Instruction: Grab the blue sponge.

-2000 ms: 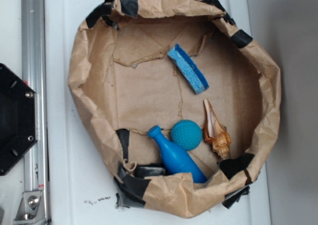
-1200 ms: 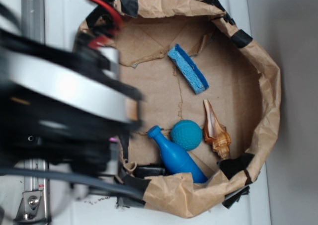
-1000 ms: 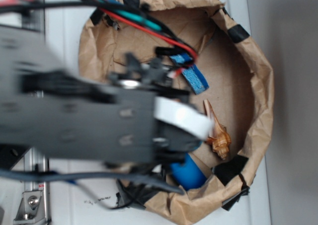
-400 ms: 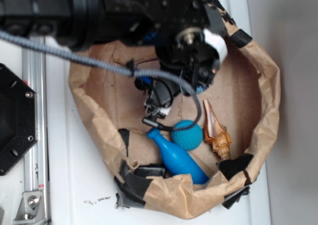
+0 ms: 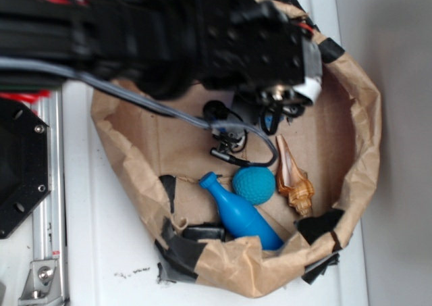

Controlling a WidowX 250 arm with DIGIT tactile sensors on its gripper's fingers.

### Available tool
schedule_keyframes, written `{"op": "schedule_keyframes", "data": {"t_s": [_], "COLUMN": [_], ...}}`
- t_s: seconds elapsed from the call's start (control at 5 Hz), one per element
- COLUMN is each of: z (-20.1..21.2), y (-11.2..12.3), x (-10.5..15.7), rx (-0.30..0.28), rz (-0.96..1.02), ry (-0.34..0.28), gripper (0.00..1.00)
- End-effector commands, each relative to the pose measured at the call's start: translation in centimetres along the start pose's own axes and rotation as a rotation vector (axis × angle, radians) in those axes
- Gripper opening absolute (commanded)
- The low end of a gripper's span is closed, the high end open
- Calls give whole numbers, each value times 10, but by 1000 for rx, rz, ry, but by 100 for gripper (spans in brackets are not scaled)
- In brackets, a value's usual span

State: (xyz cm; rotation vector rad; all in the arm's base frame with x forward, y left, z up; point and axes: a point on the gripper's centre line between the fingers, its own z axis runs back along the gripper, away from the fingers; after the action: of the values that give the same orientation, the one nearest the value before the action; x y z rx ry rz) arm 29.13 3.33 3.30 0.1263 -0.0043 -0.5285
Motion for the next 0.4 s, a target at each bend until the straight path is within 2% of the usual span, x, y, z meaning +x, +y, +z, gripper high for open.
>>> {"op": "schedule_keyframes", "data": {"t_s": [0.0,0.2], "z": [-23,-23], "y": [-22,-19], "x": [26,25], "rx": [-12,-14], "rz": [-57,-21], "ry": [19,17], "gripper": [100,0]}}
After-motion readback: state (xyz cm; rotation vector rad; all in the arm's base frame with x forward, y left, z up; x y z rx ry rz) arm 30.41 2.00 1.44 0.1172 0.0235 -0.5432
